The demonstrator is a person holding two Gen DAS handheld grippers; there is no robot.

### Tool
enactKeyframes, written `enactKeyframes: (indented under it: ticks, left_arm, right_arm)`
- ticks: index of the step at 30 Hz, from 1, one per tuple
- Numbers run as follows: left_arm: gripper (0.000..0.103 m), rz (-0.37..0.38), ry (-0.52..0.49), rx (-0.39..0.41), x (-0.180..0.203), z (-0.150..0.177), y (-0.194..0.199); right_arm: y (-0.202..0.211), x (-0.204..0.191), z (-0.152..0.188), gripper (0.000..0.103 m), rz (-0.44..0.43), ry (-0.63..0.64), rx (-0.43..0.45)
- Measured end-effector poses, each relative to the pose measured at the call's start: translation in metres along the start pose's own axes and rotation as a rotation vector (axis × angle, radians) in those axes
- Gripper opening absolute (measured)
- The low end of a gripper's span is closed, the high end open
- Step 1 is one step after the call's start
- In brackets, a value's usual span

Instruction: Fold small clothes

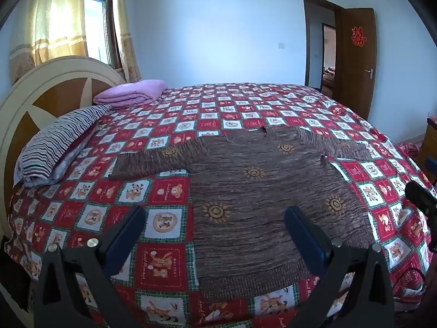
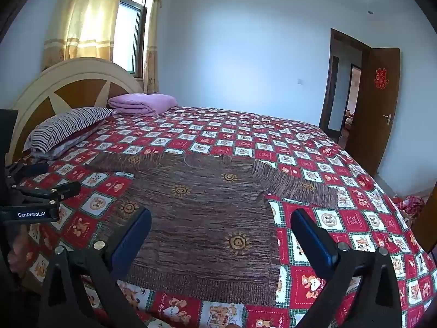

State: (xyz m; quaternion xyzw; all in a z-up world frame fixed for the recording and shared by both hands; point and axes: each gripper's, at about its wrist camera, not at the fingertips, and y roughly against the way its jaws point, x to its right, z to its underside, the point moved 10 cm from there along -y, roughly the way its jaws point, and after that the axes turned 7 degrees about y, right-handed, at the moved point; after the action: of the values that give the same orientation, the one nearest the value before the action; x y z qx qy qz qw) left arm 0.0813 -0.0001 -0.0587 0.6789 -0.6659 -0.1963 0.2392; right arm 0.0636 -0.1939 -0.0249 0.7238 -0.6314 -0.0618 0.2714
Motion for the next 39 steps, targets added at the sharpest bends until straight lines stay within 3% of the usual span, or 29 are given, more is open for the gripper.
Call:
enactKeyframes:
  ticks: [39]
  left_arm:
    - [0.103,-0.003,-0.014,-0.005,0.011,0.009,-0.005]
  right_arm:
    - [-0.009,-0.011,0.01,0.102,-0.013,0.014,-0.023]
